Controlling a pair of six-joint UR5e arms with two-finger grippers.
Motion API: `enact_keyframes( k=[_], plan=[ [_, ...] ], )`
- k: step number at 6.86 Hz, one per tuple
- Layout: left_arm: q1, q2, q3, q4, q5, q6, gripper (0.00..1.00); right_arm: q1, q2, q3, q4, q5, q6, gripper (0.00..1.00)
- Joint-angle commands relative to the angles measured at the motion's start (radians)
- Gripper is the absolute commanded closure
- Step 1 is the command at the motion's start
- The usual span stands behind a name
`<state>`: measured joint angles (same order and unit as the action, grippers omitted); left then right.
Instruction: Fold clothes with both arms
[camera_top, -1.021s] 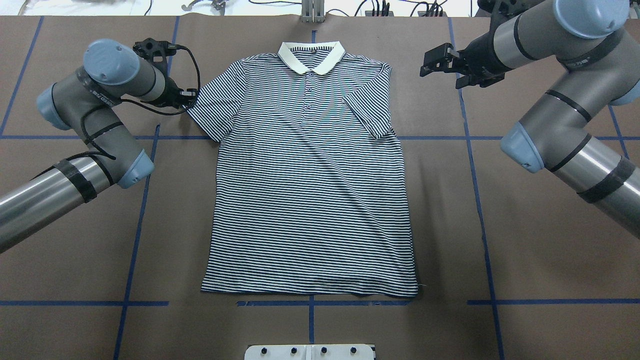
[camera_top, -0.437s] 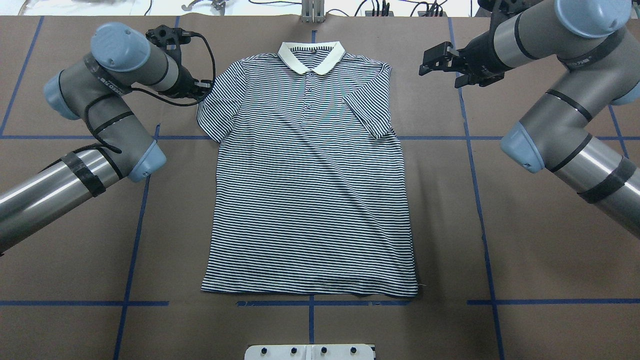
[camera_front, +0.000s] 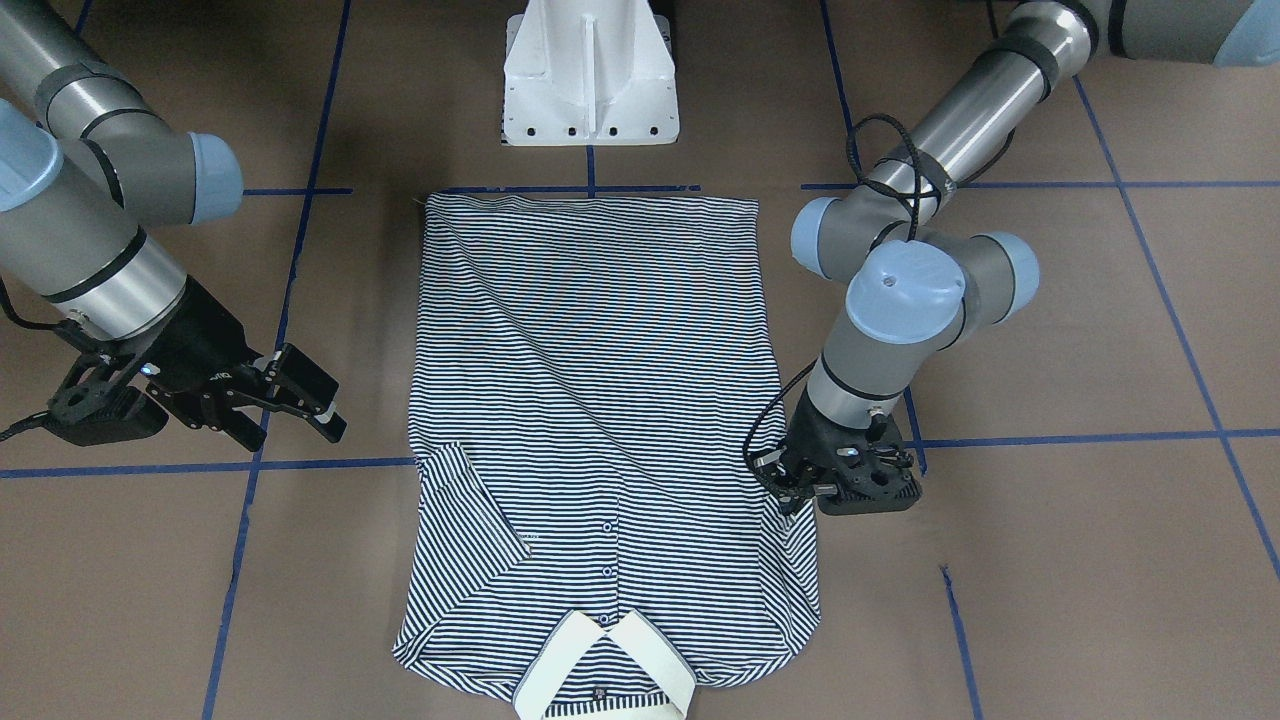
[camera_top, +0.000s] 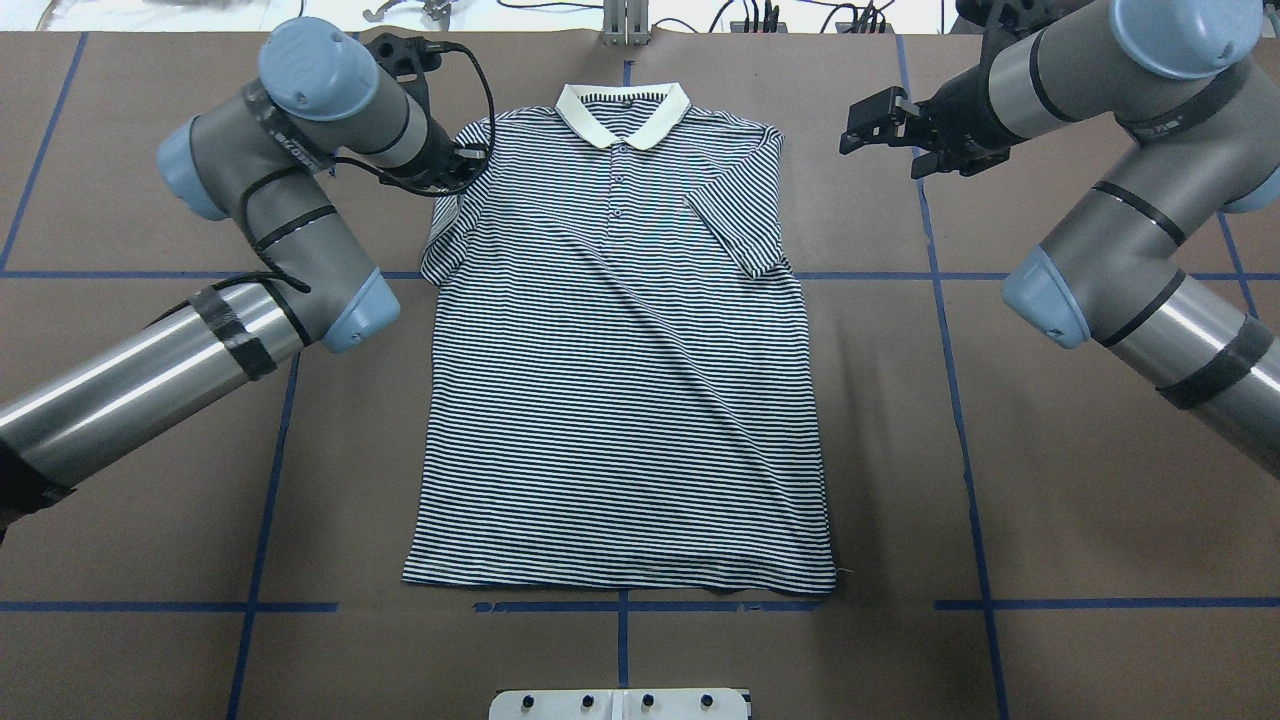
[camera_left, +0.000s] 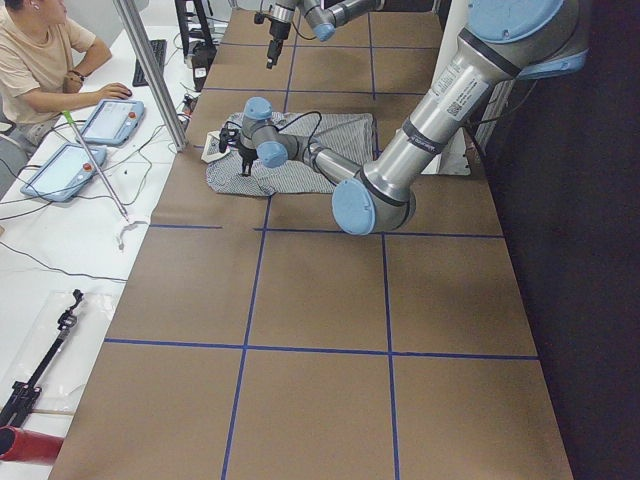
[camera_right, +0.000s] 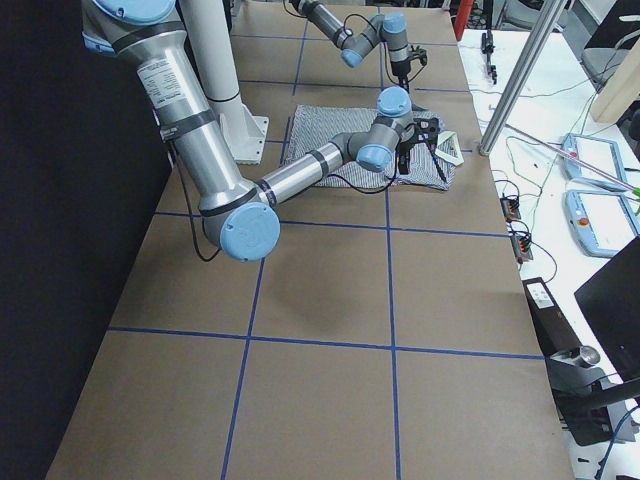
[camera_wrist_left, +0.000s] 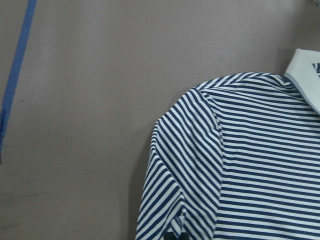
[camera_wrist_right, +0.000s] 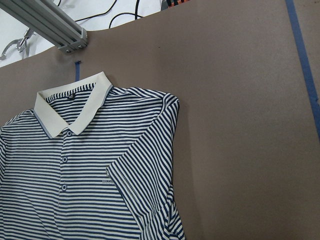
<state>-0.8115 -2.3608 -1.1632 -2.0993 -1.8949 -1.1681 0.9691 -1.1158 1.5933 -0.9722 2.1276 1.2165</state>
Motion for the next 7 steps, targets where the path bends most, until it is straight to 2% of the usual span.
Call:
enact_keyframes(
  k=[1,3,4,5,6,7],
  plan=[
    [0.034,-0.103,0.129,-0.002,0.042,-0.073,1.00,-0.003,-0.010,0.026,0.001,0.000,0.014,0.00],
    [0.043,-0.100,0.161,-0.040,0.082,-0.084,1.00,-0.015,-0.016,0.028,0.001,-0.002,0.012,0.00],
    [0.049,-0.095,0.155,-0.056,0.082,-0.112,0.73,-0.015,-0.015,0.028,0.001,-0.002,0.012,0.00],
    [0.052,-0.088,0.154,-0.083,0.082,-0.132,0.32,-0.023,-0.013,0.027,0.000,-0.008,0.012,0.00],
    [0.051,-0.068,0.073,-0.079,0.080,-0.146,0.26,-0.077,-0.004,0.031,0.000,-0.094,0.027,0.00],
    [0.051,0.034,-0.105,-0.077,0.077,-0.151,0.23,-0.166,-0.004,0.046,-0.003,-0.230,0.100,0.00]
  ],
)
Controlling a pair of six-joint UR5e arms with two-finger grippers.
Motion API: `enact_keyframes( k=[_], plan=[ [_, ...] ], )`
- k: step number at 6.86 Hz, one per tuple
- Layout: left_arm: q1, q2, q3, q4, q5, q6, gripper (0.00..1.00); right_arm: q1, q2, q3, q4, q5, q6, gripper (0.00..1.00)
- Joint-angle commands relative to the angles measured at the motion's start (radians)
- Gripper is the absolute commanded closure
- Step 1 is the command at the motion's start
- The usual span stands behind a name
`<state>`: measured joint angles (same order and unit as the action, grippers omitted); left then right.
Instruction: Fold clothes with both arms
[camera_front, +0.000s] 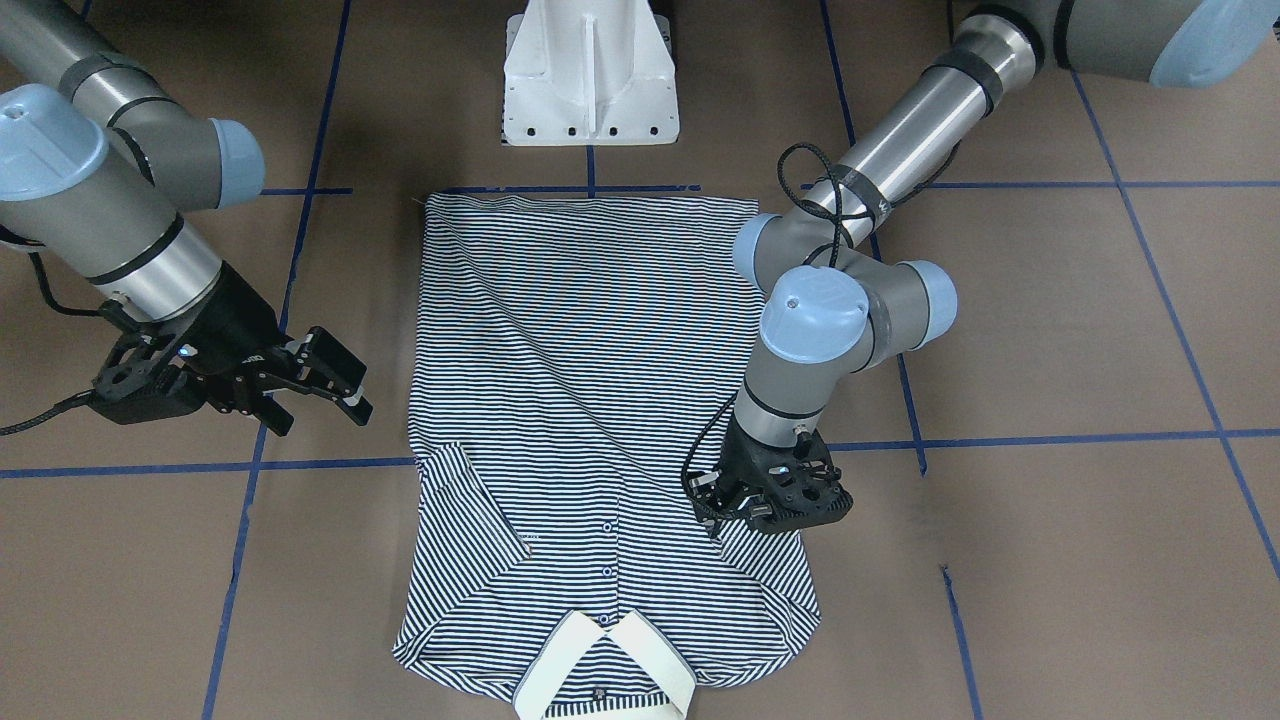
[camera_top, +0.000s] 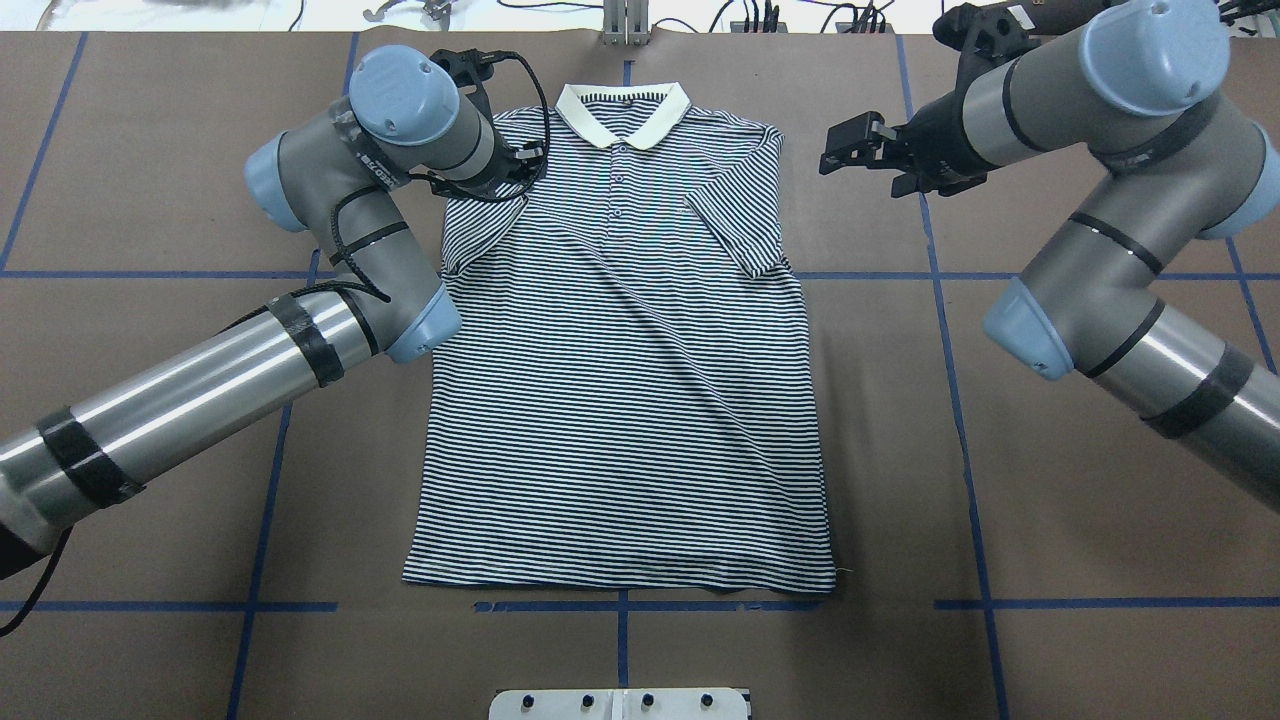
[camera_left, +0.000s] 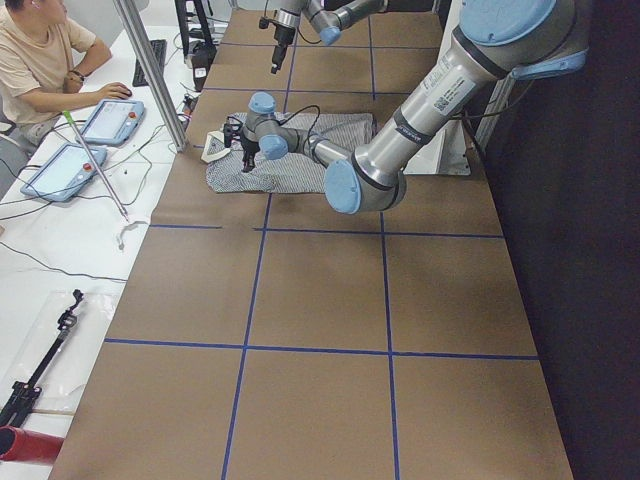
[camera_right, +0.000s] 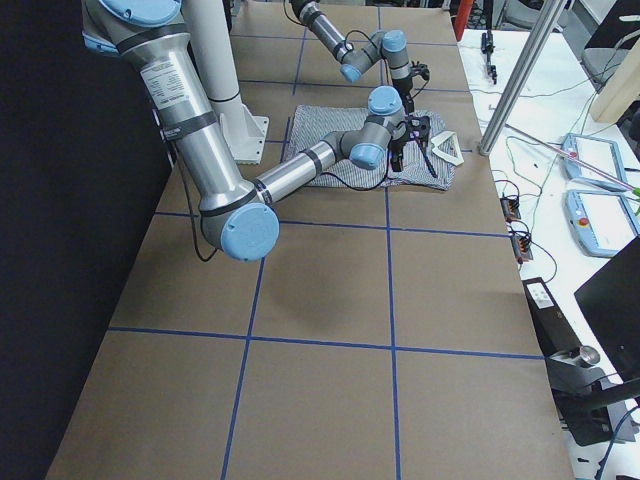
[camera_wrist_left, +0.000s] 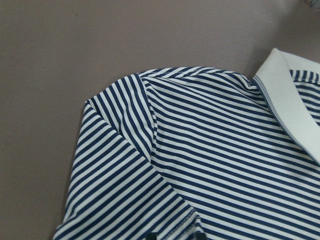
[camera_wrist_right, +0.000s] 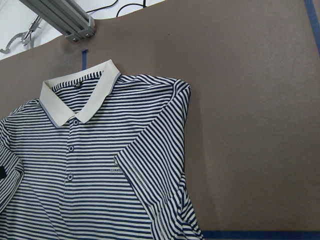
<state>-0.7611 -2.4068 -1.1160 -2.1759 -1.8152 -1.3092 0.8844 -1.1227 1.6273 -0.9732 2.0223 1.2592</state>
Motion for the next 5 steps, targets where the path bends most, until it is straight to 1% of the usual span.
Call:
enact_keyframes(
  k=[1,2,3,4,5],
  plan=[
    [0.003,0.168,-0.320,0.001,-0.006,-0.008,0.23,-0.138,-0.018,0.043,-0.008,-0.207,0.145,0.00],
    [0.019,0.229,-0.420,-0.008,-0.028,-0.004,0.23,-0.235,-0.143,0.160,-0.010,-0.320,0.298,0.00],
    [0.031,0.268,-0.511,-0.015,-0.059,0.005,0.23,-0.339,-0.377,0.363,-0.010,-0.403,0.395,0.00],
    [0.052,0.274,-0.519,-0.015,-0.068,0.011,0.23,-0.445,-0.548,0.475,-0.010,-0.448,0.578,0.00],
    [0.112,0.279,-0.504,-0.012,-0.059,0.060,0.23,-0.616,-0.610,0.491,-0.013,-0.617,0.732,0.01]
  ],
)
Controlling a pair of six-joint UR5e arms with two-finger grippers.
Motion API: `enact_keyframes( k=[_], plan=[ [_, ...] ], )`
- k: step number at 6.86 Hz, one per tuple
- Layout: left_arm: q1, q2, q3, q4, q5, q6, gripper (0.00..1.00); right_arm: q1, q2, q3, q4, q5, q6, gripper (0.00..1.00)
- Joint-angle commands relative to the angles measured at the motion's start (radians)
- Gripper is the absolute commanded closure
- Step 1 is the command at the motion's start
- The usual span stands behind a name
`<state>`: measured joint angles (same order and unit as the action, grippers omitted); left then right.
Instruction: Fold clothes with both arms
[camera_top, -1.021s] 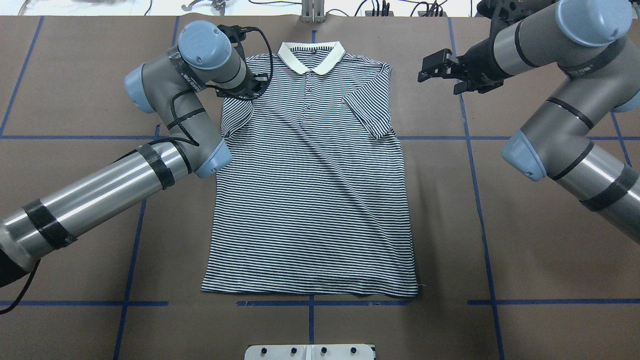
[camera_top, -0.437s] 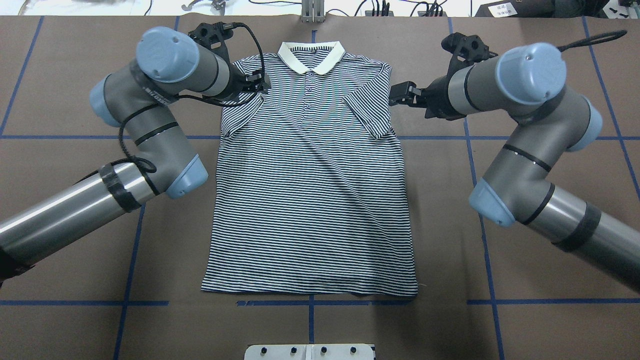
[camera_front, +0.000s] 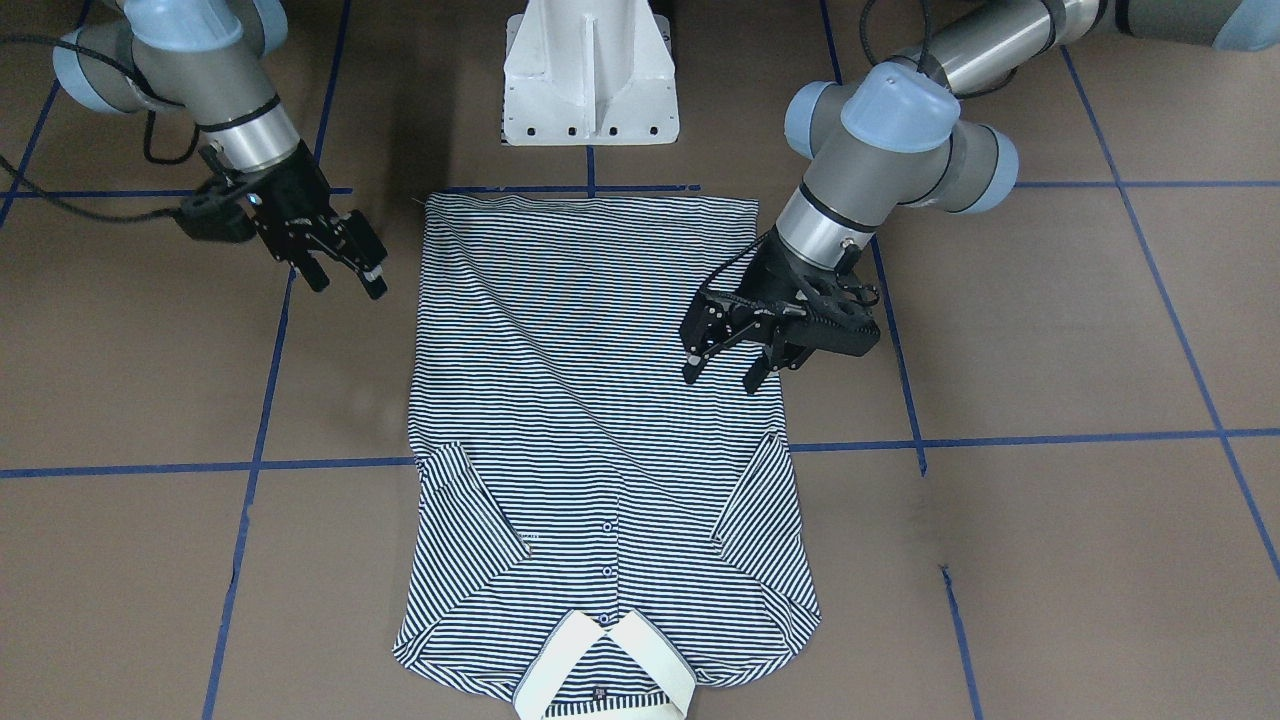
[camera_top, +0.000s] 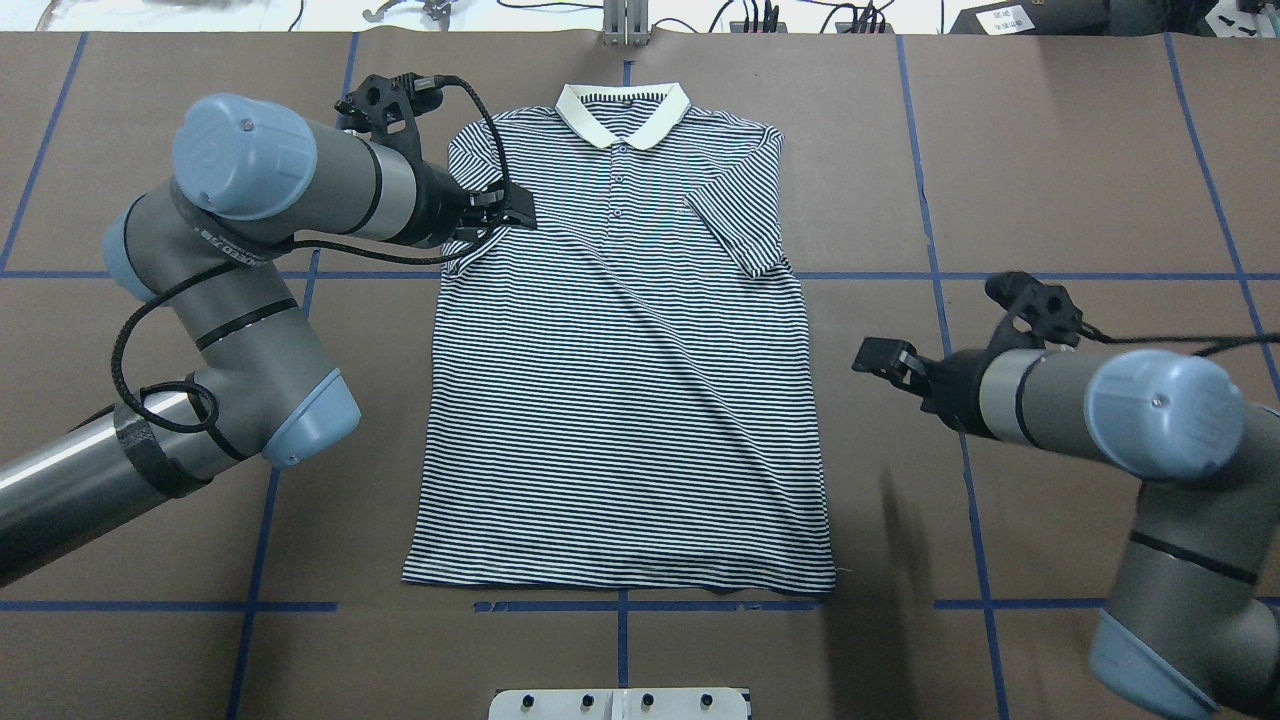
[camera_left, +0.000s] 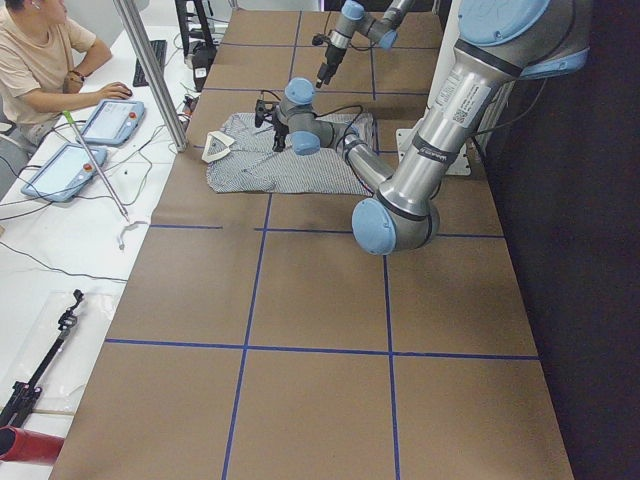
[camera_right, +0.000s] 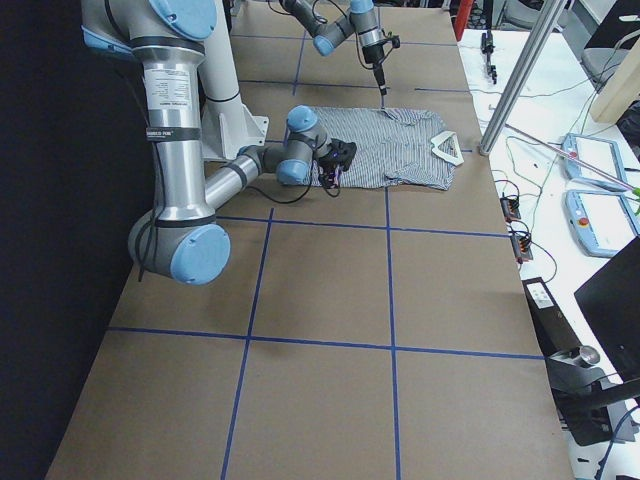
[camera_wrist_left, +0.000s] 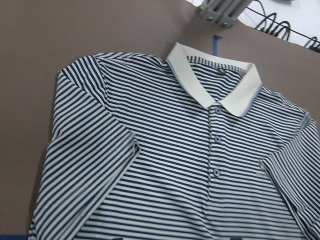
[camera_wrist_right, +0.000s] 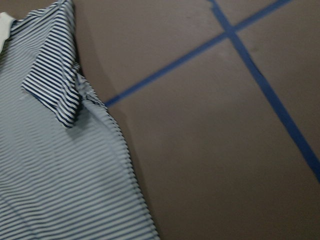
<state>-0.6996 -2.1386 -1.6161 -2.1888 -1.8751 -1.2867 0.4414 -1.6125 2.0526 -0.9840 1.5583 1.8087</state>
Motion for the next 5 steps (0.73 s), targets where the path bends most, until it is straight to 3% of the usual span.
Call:
enact_keyframes(
  k=[1,2,3,5],
  plan=[
    [0.067,0.020,-0.001,0.001,0.001,0.049,0.23,-0.269,-0.128,0.096,-0.007,-0.225,0.271,0.02],
    [0.071,0.049,-0.002,-0.040,0.002,0.049,0.23,-0.361,-0.107,0.131,-0.156,-0.298,0.349,0.03],
    [0.078,0.083,0.001,-0.090,0.001,0.052,0.23,-0.371,-0.031,0.177,-0.362,-0.302,0.406,0.05],
    [0.080,0.094,0.025,-0.141,0.013,0.056,0.23,-0.413,0.232,0.132,-0.657,-0.311,0.509,0.07]
  ],
)
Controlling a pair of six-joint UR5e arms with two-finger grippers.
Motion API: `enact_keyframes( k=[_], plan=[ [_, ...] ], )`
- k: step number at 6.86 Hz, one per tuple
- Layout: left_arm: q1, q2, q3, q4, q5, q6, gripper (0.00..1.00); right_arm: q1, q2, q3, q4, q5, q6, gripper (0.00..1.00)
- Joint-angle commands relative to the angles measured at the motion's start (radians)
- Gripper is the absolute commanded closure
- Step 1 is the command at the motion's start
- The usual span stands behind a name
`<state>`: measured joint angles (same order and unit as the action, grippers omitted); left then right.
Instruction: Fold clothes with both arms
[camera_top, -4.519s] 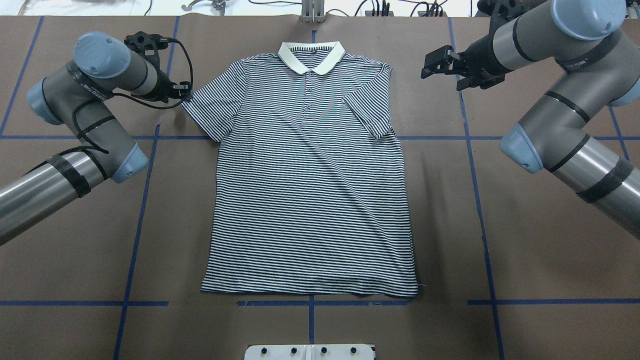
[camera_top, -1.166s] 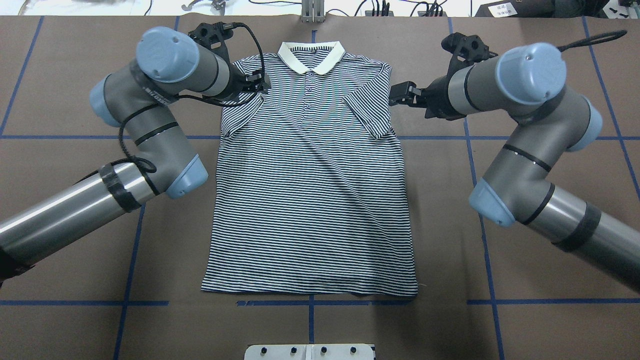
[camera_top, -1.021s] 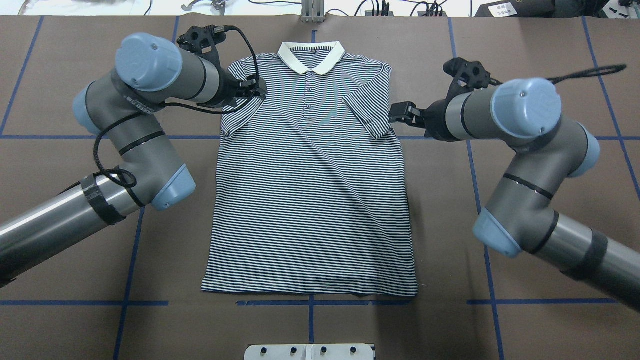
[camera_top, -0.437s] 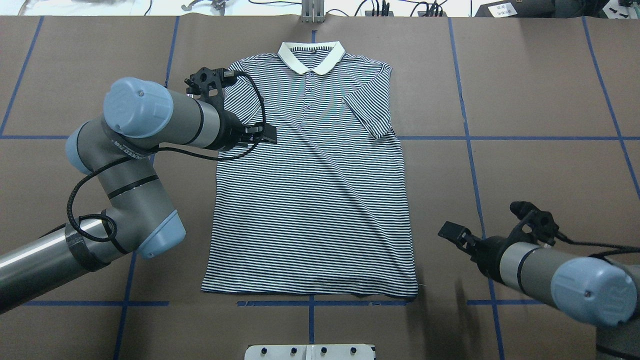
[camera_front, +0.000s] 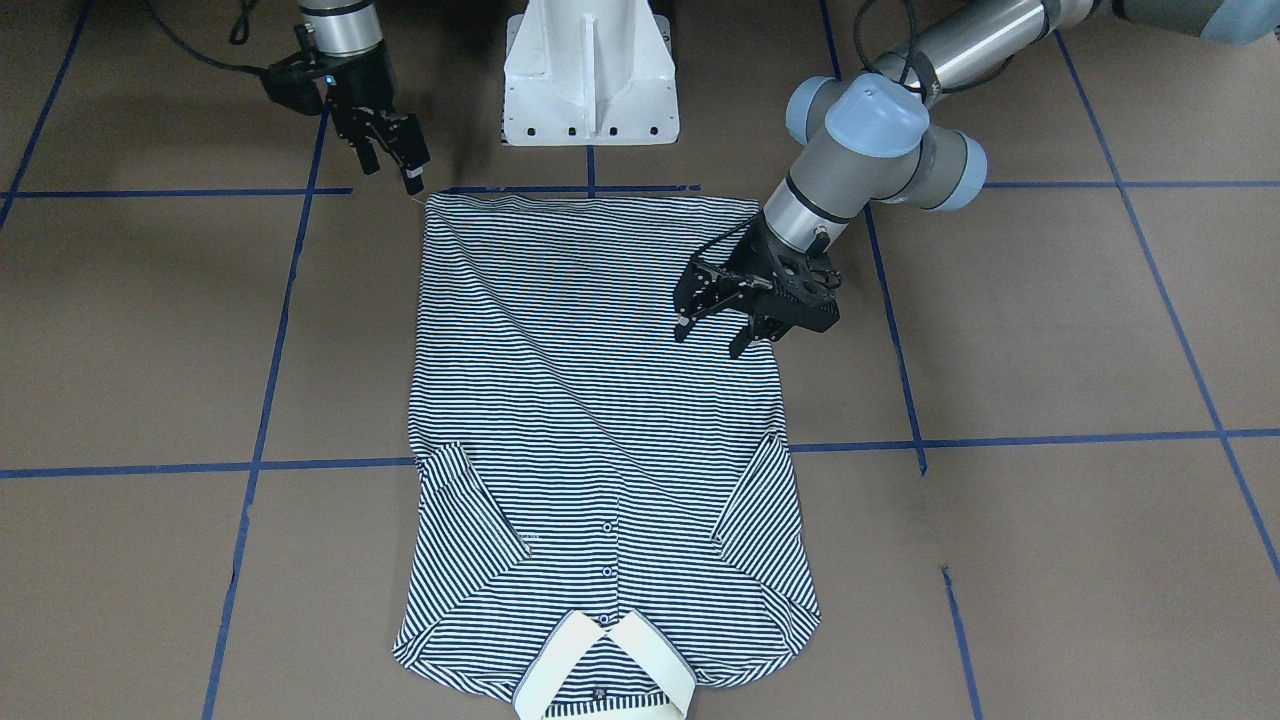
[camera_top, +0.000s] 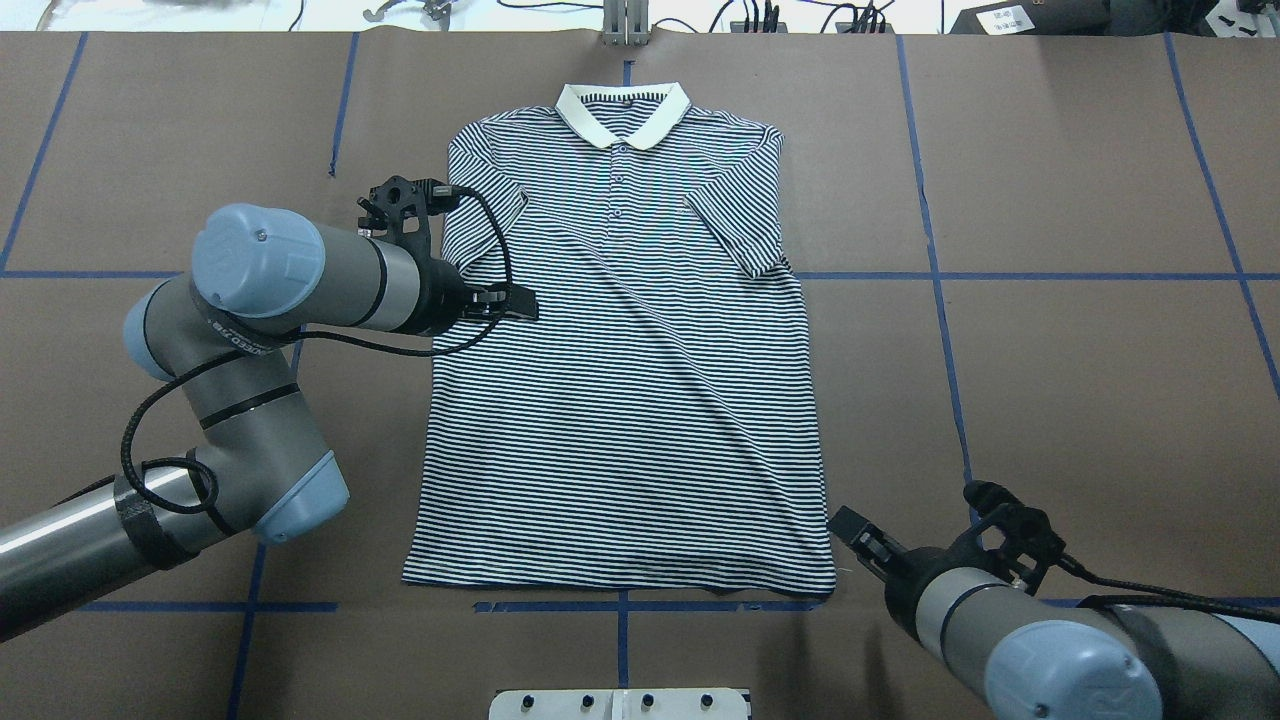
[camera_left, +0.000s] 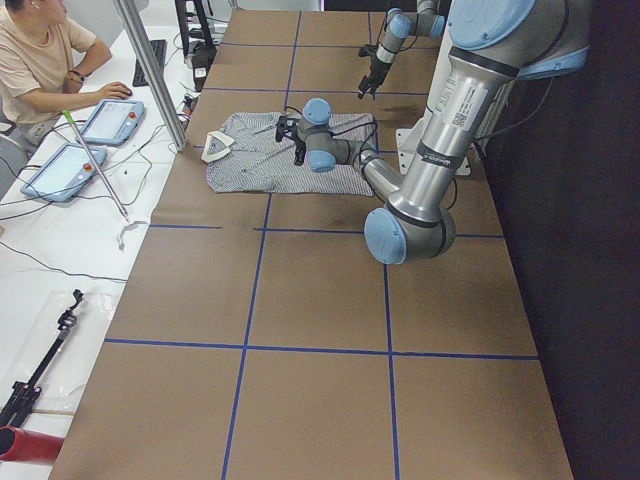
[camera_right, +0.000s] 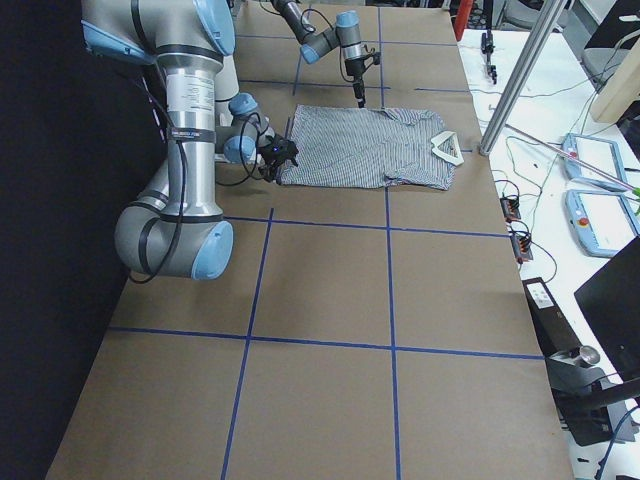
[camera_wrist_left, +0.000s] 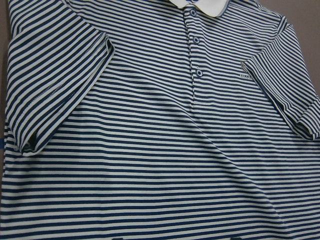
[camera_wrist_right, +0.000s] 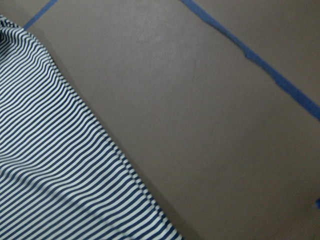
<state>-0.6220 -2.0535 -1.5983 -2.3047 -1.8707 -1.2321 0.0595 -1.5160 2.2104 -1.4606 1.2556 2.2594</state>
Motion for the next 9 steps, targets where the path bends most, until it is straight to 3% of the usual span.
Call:
enact_keyframes(
  k=[1,5,7,8,9],
  plan=[
    [0.010,0.010,0.008,-0.027,0.059,0.002,0.23,-0.030,0.179,-0.075,-0.197,-0.005,0.065,0.10],
    [0.031,0.009,0.011,-0.028,0.062,-0.001,0.23,0.034,0.178,-0.159,-0.204,0.040,0.014,0.13],
    [0.033,0.007,0.012,-0.028,0.062,0.000,0.23,0.030,0.181,-0.156,-0.204,0.065,0.015,0.23],
    [0.033,0.006,0.014,-0.028,0.062,-0.001,0.23,0.026,0.180,-0.152,-0.204,0.074,0.026,0.34],
    [0.033,0.007,0.014,-0.028,0.062,0.000,0.23,0.022,0.180,-0.155,-0.204,0.079,0.028,0.54]
  ],
)
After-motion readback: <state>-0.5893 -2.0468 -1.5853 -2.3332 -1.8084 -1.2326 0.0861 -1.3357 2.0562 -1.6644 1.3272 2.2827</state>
